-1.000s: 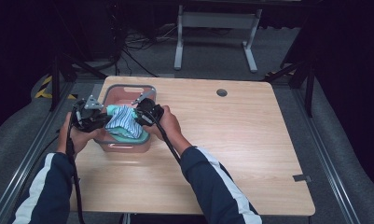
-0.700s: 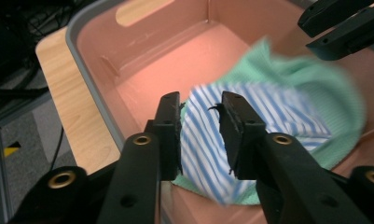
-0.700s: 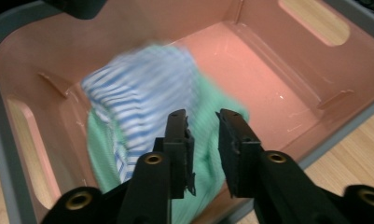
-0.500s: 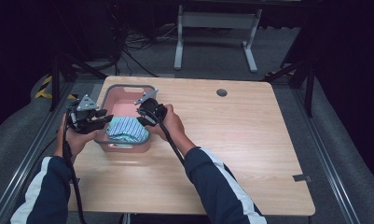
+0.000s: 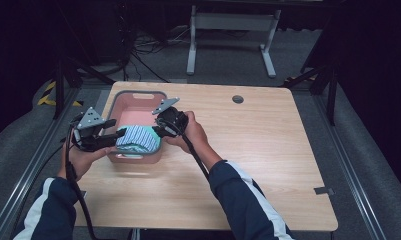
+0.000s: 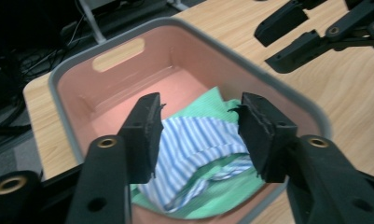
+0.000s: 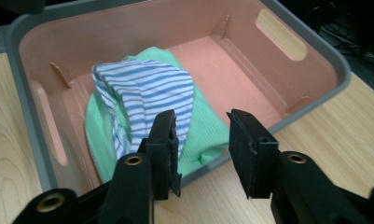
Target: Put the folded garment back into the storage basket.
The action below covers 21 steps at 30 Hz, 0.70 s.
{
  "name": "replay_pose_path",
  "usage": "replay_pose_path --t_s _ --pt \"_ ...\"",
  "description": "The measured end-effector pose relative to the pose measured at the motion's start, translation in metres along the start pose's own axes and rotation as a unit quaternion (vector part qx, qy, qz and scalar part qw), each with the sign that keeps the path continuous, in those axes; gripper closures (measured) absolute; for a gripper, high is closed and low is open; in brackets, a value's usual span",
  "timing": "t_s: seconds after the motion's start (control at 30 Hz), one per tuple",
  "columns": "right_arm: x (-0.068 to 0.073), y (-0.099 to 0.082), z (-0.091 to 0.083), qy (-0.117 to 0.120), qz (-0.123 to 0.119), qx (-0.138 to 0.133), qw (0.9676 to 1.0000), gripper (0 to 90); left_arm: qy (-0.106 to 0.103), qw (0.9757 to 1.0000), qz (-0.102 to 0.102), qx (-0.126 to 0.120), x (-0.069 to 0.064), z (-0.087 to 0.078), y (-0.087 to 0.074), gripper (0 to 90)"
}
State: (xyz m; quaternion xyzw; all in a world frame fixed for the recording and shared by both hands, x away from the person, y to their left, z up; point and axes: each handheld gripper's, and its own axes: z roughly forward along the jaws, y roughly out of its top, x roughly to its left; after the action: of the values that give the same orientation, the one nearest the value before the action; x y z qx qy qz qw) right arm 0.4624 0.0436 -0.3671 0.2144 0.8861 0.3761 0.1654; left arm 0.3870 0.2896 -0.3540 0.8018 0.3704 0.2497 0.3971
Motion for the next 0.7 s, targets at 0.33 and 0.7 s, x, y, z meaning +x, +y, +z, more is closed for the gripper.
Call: replay_pose_path --t_s 0.33,0.7 --pt "-0.003 -0.010 -0.031 -0.008 -0.013 -0.004 0.9999 51.0 -0.015 0.9996 0.022 0.003 -0.036 0.002 0.001 35.4" --pt "-0.009 -0.036 -0.070 -0.028 -0.029 -0.001 0.9992 42.4 -0.025 0.9988 0.042 0.000 -0.070 0.005 0.003 24.9"
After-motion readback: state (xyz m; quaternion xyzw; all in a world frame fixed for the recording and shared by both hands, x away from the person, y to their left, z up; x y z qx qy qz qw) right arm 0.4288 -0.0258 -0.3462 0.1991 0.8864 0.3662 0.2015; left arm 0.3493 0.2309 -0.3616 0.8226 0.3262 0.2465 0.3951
